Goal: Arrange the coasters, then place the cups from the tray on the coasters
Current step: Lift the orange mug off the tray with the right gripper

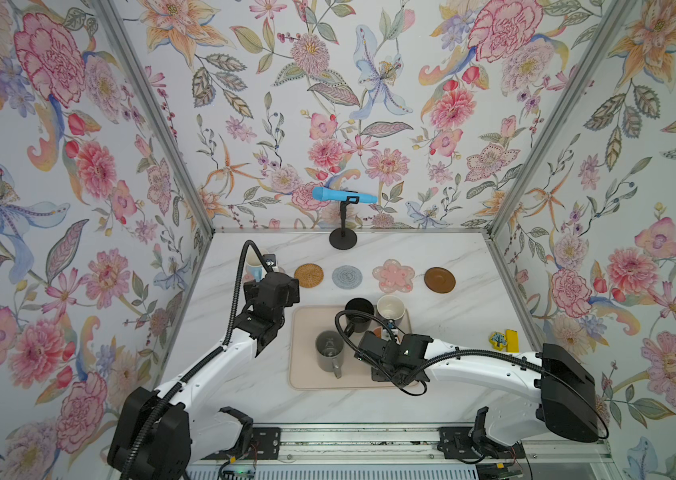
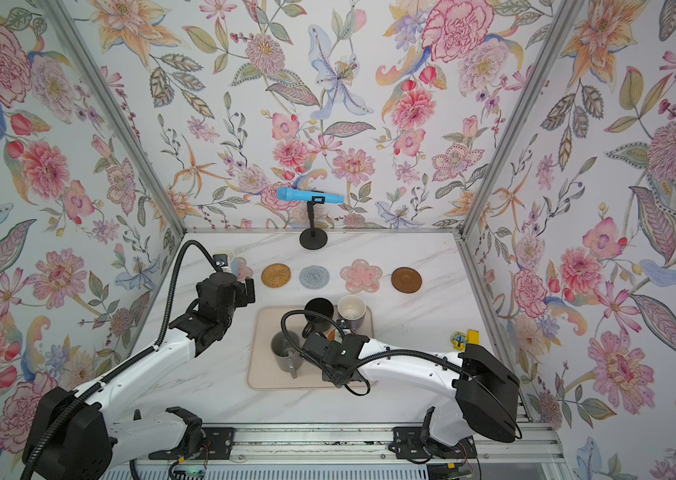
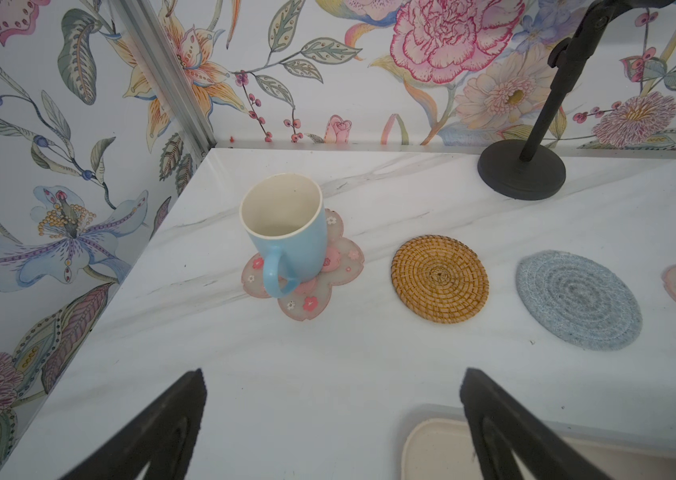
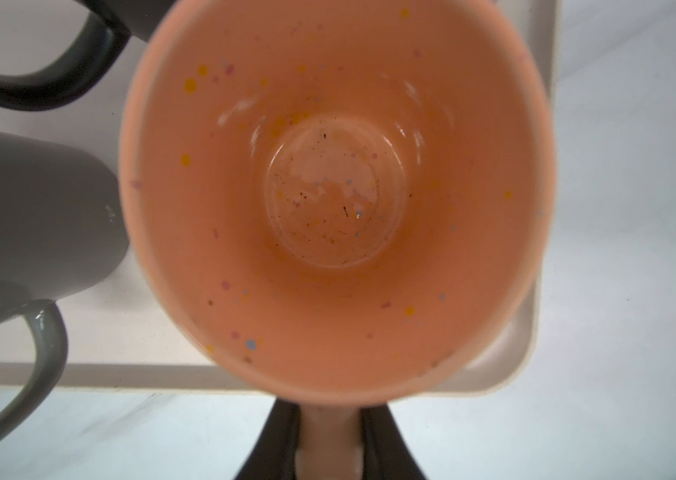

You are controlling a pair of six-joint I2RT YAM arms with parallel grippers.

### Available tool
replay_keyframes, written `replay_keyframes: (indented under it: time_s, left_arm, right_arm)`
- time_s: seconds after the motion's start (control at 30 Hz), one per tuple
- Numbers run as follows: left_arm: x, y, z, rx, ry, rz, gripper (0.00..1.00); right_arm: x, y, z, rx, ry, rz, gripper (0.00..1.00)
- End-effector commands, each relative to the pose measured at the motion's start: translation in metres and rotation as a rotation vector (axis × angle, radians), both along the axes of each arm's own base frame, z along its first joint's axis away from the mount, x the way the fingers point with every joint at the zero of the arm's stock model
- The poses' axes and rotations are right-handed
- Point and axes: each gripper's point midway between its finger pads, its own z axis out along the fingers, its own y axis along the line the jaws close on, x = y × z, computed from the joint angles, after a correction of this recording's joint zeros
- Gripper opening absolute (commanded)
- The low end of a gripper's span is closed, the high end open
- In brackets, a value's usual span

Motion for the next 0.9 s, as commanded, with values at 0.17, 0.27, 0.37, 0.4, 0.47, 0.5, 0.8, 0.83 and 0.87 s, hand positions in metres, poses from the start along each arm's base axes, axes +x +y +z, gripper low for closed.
replay_keyframes:
  time_s: [0.17, 0.27, 0.37, 0.4, 0.47, 0.5, 0.8, 0.83, 0.87]
  left_arm:
    - [-0.001, 0.001, 0.015, 0.023, -0.017, 0.006, 0.99]
    - [-0.001, 0.002, 0.015, 0.025, -0.015, 0.006, 0.99]
    - [-0.002, 0.001, 0.016, 0.023, -0.016, 0.006, 0.99]
    - [-0.001, 0.002, 0.016, 0.023, -0.016, 0.007, 0.99]
    - [-0.002, 0.001, 0.015, 0.023, -0.015, 0.004, 0.99]
    - [-0.002, 0.001, 0.015, 0.025, -0.013, 0.003, 0.99]
    - [-0.002, 0.000, 0.014, 0.028, -0.010, 0.003, 0.99]
    - [-0.001, 0.000, 0.015, 0.027, -0.011, 0.003, 0.99]
    - [-0.001, 0.000, 0.015, 0.028, -0.011, 0.003, 0.99]
  right_arm:
    - [0.000, -0.011, 0.004, -0.004, -0.021, -0.016, 0.02]
    - [-0.001, -0.014, 0.003, -0.005, -0.019, -0.021, 0.00]
    - [-0.001, -0.013, 0.006, 0.009, -0.021, -0.017, 0.00]
    - [-0.002, -0.012, 0.008, 0.013, -0.023, -0.014, 0.00]
    - [-0.002, -0.012, 0.011, 0.029, -0.028, -0.012, 0.00]
    - [-0.003, -0.013, 0.014, 0.034, -0.031, -0.010, 0.00]
    - [-0.003, -0.015, 0.029, 0.076, -0.050, -0.001, 0.00]
    - [-0.003, -0.016, 0.030, 0.073, -0.050, 0.003, 0.00]
    - [-0.003, -0.018, 0.032, 0.070, -0.053, 0.007, 0.00]
